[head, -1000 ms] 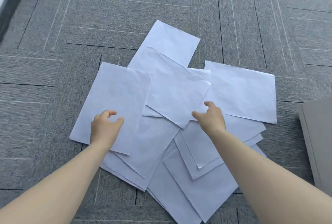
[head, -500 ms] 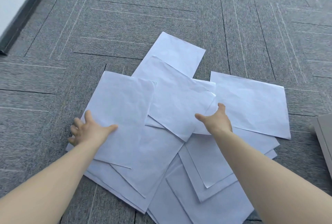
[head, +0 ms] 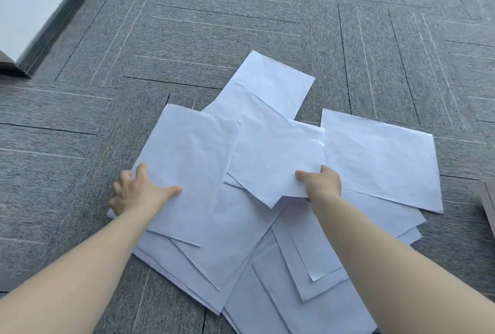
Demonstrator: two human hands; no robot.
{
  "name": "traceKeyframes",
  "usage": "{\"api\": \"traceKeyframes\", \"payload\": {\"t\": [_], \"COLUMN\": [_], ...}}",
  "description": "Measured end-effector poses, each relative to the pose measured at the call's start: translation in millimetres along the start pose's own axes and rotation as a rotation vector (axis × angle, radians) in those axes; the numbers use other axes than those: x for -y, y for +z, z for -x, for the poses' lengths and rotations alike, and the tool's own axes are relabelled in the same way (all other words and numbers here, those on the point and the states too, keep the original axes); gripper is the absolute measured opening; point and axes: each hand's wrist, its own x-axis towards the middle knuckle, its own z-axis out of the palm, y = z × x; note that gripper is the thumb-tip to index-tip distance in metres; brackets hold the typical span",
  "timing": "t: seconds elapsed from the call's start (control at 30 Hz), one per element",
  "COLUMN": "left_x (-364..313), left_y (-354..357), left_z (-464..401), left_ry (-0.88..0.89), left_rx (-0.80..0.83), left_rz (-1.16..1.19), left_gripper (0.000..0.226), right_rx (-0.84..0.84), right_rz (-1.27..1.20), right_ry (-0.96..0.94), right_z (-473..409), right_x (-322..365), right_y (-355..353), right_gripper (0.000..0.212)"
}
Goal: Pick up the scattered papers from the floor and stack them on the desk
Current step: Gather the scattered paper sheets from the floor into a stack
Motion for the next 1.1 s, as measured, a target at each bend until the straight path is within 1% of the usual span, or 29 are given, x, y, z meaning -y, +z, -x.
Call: {"api": "traceKeyframes", "payload": {"t": [0.07, 0.13, 0.23, 0.37, 0.47, 0.63, 0.7, 0.73, 0.8, 0.87, 0.9, 0.97, 1.03, 1.1], "left_x": [3, 7, 13, 17, 19, 20, 21, 23, 26, 27, 26, 22, 20, 17], "left_y": [3, 5, 3, -4, -7, -7, -5, -5, -2, 0, 2, 6, 11, 14], "left_z": [3, 3, -1, -11, -17, -15, -14, -13, -9, 1, 7, 19, 27, 32], "left_ry": [-0.030, -0.061, -0.096, -0.130, -0.147, -0.141, -0.139, -0.138, -0.155, -0.194, -0.206, -0.211, -0.235, -0.274], "left_rx": [-0.024, -0.063, -0.113, -0.103, -0.063, -0.011, 0.056, 0.095, 0.175, 0.278, 0.337, 0.458, 0.556, 0.614], "left_rz": [0.050, 0.069, 0.047, 0.066, 0.095, 0.202, 0.277, 0.356, 0.630, 0.900, 0.998, 1.123, 1.179, 1.195], "left_gripper": [0.099, 0.097, 0.095, 0.097, 0.096, 0.076, 0.064, 0.052, 0.027, 0.015, 0.013, 0.017, 0.023, 0.027], "right_rx": [0.025, 0.051, 0.153, 0.310, 0.307, 0.260, 0.266, 0.263, 0.241, 0.227, 0.240, 0.298, 0.358, 0.410], "right_rz": [-0.011, -0.032, -0.087, -0.104, -0.096, -0.181, -0.224, -0.237, -0.272, -0.309, -0.320, -0.310, -0.276, -0.249], "right_ry": [-0.023, -0.038, -0.018, 0.056, 0.058, 0.038, 0.045, 0.047, 0.046, 0.045, 0.047, 0.064, 0.099, 0.118], "right_z": [0, 7, 13, 19, 18, 19, 22, 23, 24, 26, 28, 34, 40, 47], "right_x": [-1, 1, -5, -18, -22, -18, -17, -17, -18, -19, -21, -22, -23, -22], "right_y": [2, 2, 2, 4, 8, 15, 16, 16, 16, 17, 18, 21, 24, 25], "right_gripper": [0.017, 0.010, 0.016, 0.017, 0.028, 0.016, 0.015, 0.014, 0.013, 0.012, 0.012, 0.014, 0.016, 0.017]}}
